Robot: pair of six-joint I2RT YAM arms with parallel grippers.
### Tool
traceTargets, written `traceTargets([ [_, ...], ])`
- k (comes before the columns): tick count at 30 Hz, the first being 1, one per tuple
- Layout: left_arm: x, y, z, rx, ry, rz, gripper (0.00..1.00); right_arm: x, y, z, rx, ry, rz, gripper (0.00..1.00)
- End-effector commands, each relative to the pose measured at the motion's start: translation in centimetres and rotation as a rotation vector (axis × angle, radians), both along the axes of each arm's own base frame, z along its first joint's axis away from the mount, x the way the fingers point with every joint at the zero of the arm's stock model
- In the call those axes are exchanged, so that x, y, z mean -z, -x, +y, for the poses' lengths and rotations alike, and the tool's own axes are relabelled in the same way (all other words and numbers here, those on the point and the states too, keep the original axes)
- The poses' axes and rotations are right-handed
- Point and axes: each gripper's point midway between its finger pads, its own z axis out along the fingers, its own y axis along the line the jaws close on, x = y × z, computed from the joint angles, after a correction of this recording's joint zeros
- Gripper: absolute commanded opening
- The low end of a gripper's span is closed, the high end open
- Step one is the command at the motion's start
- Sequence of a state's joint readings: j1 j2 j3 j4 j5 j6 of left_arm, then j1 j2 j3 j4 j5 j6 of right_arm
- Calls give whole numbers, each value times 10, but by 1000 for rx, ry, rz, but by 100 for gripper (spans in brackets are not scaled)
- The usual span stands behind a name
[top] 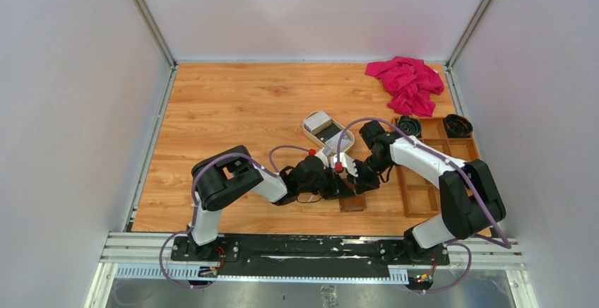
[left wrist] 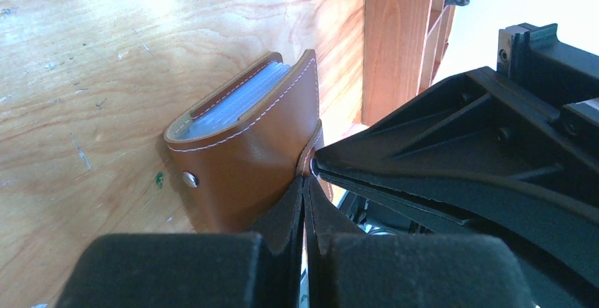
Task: Put the credit cards into the card holder
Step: Close the card holder at the center of the board.
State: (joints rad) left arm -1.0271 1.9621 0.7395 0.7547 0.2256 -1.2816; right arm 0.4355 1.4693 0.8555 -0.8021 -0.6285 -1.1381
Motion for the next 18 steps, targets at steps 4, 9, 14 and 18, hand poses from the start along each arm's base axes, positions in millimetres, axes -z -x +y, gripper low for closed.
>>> traceTargets([
  [4,124,32,97,-14,-512,128,0,26,25,-1,-133,104,10,6],
  [9,118,32,94,-7,-498,120,0,36,31,-3,-186,173,-5,5],
  [14,112,32,93,-7,-483,112,0,40,32,-1,-202,209,-8,5],
  [18,94,28,94,-14,-457,64,15,25,18,1,-122,210,-36,17],
])
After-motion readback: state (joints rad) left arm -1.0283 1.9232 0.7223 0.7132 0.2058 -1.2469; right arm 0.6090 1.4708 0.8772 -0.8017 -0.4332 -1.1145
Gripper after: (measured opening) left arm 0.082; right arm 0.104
